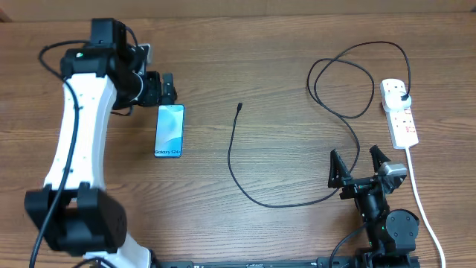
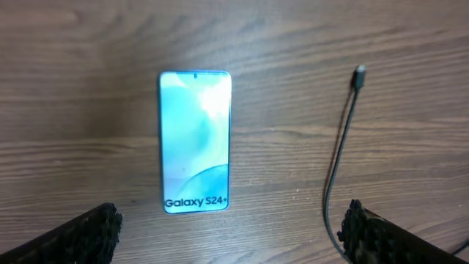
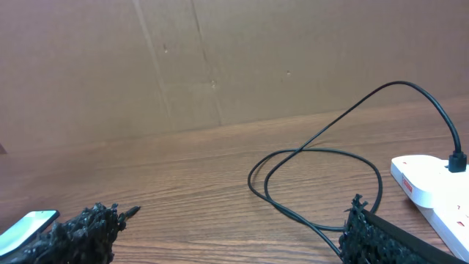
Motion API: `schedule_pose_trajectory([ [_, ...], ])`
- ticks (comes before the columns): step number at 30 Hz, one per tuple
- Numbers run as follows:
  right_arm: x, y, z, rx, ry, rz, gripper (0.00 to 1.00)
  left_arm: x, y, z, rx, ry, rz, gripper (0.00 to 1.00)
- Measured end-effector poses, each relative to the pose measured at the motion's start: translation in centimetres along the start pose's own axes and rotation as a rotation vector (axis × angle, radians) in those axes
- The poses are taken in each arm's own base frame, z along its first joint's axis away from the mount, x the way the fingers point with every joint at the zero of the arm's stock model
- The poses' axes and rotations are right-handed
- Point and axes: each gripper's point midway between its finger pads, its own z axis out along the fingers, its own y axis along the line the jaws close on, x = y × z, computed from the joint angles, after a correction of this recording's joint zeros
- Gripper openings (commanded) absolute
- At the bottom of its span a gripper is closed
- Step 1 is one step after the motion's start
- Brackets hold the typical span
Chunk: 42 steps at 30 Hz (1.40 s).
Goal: Plug charger to phone and switch on socket
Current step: 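Move the left gripper over the smartphone and lower onto it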
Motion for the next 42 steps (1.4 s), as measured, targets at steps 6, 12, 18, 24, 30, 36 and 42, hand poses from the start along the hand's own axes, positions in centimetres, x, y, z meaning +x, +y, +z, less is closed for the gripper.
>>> schedule_pose_trajectory([
  [6, 0.0, 0.0, 0.0, 0.0, 0.0, 0.0, 1.0, 0.7, 0.2, 2.4, 0.021, 0.08, -0.02, 1.0],
  [12, 0.0, 0.0, 0.0, 0.0, 0.0, -0.001, 1.0, -0.3, 0.4, 3.7, 0.021, 0.062, -0.016, 0.99],
  [18, 0.0, 0.0, 0.0, 0.0, -0.001, 0.0, 1.0, -0.1, 1.3, 5.4, -0.012, 0.101, -0.026, 0.95],
  [24, 0.0, 0.0, 0.0, 0.0, -0.001, 0.0, 1.0, 1.0, 2.8, 7.8, -0.074, 0.181, -0.03, 0.94],
  [30, 0.0, 0.0, 0.0, 0.0, -0.001, 0.0, 1.0, 1.6, 3.0, 9.9, -0.091, 0.235, 0.025, 0.92],
  [36, 0.0, 0.0, 0.0, 0.0, 0.0, -0.001, 1.0, 2.9, 3.0, 12.7, -0.104, 0.317, 0.074, 0.87],
  [42, 0.0, 0.0, 0.0, 0.0, 0.0, 0.0, 1.0, 4.0, 2.8, 14.7, -0.138, 0.377, 0.117, 0.88],
])
